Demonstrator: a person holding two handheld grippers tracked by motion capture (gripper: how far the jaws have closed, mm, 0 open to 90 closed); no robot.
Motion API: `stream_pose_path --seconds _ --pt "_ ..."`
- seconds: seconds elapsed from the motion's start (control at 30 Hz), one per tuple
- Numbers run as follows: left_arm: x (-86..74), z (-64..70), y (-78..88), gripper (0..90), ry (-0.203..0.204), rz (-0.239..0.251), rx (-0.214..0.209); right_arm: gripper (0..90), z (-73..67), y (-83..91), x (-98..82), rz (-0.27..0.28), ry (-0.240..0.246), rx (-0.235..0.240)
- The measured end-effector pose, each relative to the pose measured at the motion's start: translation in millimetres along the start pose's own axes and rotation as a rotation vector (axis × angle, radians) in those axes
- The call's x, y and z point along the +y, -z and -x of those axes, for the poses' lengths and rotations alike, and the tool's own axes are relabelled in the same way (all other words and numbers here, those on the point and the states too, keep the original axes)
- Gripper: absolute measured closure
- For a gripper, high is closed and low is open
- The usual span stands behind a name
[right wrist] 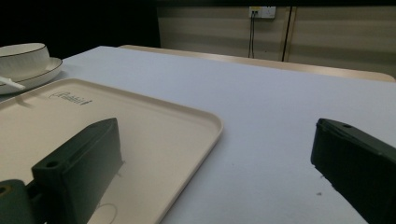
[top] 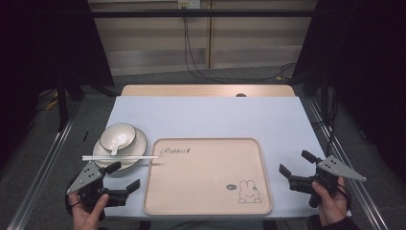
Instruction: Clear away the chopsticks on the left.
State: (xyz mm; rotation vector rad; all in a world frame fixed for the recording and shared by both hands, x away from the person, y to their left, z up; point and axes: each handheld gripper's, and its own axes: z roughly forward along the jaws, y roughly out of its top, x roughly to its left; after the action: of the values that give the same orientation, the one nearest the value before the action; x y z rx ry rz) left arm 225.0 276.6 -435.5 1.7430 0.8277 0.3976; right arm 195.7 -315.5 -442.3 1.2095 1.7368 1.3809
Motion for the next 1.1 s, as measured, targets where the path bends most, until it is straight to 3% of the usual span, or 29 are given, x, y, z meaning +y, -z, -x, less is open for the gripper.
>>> stream_pose_path --seconds 0.07,0.4,0.47,0.5,0.57,0.77,0.83,0.97,1.07,1.1 --pt "0.1 0.6 0.0 3.1 0.001 0.0 0.001 1.5 -0.4 -0.1 -0.2 -0.004 -0.016 0.004" --pt "2.6 1.4 2.7 3.1 -0.001 0.002 -0.029 1.5 -0.9 -0.2 0.0 0.001 0.006 0.014" --pt "4.2 3.1 5.0 4.3 -0.023 0.004 -0.033 1.6 -1.5 -0.3 -0.2 -0.002 0.005 0.012" --pt "4.4 2.7 6.9 4.3 -0.042 -0.005 -0.042 1.6 -1.5 -0.3 -0.2 -0.002 0.005 0.012" --pt "5.1 0.9 10.1 4.2 -0.025 -0.024 -0.083 1.6 -1.6 -0.6 -0.5 -0.009 0.009 0.013" --pt "9.5 -0.1 20.6 4.2 -0.031 -0.027 -0.065 1.6 -2.4 -1.0 0.0 -0.002 0.007 0.013" --pt "11.0 -5.0 24.6 4.2 -0.036 -0.039 -0.087 1.5 -2.7 -1.1 0.0 0.001 0.014 0.02" --pt "10.9 -14.0 30.2 4.1 -0.059 -0.065 -0.063 1.6 -3.1 -1.6 -0.1 0.0 0.022 0.019" --pt "11.7 -21.2 32.6 4.1 -0.064 -0.082 -0.072 1.5 -2.7 -1.5 -0.2 -0.003 0.019 0.022" --pt "14.0 -29.8 34.2 4.1 -0.084 -0.119 -0.087 1.6 -3.0 -1.8 -0.5 -0.005 0.02 0.021"
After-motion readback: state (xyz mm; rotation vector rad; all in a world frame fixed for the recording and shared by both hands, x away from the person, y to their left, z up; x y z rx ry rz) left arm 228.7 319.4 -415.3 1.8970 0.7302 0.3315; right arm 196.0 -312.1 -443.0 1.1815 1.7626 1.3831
